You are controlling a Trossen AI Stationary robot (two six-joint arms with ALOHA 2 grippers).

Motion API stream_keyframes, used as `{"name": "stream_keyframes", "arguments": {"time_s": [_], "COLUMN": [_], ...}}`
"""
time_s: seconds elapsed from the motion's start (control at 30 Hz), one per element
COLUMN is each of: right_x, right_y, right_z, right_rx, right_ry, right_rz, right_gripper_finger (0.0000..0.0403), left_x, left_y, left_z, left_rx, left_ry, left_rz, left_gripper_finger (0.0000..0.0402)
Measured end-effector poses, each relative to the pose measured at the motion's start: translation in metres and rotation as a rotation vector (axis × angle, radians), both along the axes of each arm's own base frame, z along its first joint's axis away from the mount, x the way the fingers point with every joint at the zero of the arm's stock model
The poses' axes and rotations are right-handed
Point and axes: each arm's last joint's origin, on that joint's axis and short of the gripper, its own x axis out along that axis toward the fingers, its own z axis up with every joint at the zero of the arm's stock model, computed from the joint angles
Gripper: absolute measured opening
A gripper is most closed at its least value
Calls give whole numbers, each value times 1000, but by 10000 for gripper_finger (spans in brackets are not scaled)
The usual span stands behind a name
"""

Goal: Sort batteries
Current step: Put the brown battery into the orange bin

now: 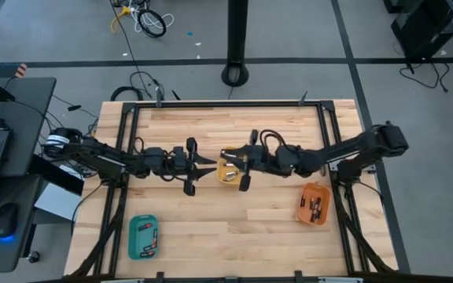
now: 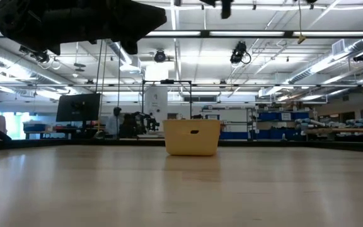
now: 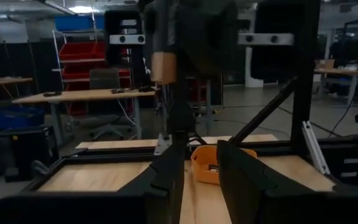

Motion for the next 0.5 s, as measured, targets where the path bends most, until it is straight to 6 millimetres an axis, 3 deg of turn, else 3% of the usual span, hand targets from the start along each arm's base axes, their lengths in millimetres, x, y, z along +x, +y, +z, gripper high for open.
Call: {"name": "stream_keyframes", "arguments": {"time_s": [0.23, 0.5], "right_x": [-44, -90], "right_y": [13, 34], "right_z": [11, -9], "right_rx": [126, 394], "right_ry": [230, 492], "right_rz": [-109, -209], "right_gripper_finger": [55, 55], "left_x": [0, 0], "left_y": [1, 2], "left_z": [0, -2], "left_rx": [38, 62], "left_ry": [5, 20], "left_rz": [29, 47], "left_gripper_finger": [103, 103]}}
